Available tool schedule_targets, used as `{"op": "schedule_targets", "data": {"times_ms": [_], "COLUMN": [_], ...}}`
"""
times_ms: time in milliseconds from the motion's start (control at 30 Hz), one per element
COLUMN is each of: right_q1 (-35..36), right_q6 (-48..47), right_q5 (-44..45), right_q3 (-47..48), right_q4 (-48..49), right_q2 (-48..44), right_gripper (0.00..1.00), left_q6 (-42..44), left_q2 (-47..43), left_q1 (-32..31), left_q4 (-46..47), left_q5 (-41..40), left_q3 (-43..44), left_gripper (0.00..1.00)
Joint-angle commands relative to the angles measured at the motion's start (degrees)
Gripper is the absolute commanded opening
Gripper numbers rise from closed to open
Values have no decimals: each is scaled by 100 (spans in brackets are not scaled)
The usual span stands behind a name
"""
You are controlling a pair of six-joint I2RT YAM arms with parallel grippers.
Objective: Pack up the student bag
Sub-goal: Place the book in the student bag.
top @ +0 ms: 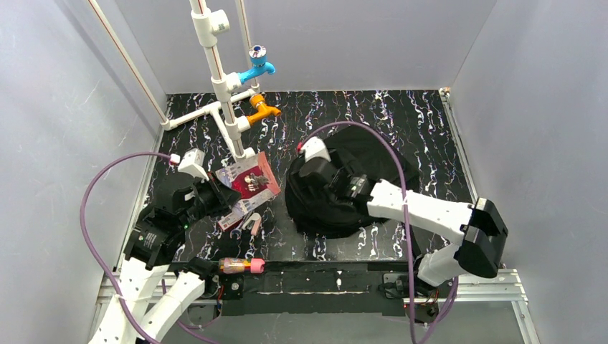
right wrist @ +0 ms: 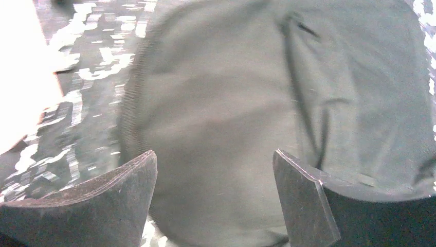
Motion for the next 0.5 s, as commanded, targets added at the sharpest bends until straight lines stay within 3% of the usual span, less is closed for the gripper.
{"op": "schedule_targets", "data": {"times_ms": [0, 167, 300, 433, 467], "right_q1": [907, 1094, 1139, 1200, 1201], "right_q6": [96, 129, 41, -89, -15], "right_q5": [304, 1284, 1584, 1899, 2077], "right_q3": [529, 1099, 1432, 1246, 1285], "right_q4": [-132, -507, -737, -490, -630], "right_q2": [343, 1344, 1902, 2066, 2124], "right_gripper": [90, 89, 79, 77, 72], "left_q6": [296, 201, 39, -16, -11], "left_q2": [-221, -482, -712, -821, -791], "left_q1": [-2, -7, -2, -2, -2], "left_q4": [-319, -869, -1029, -1090, -1129], "left_q5": [-770, -1422, -1352, -1407, -1417], "left_q3": [447, 588, 513, 380, 401], "left_gripper": [0, 0, 0, 0, 0]}}
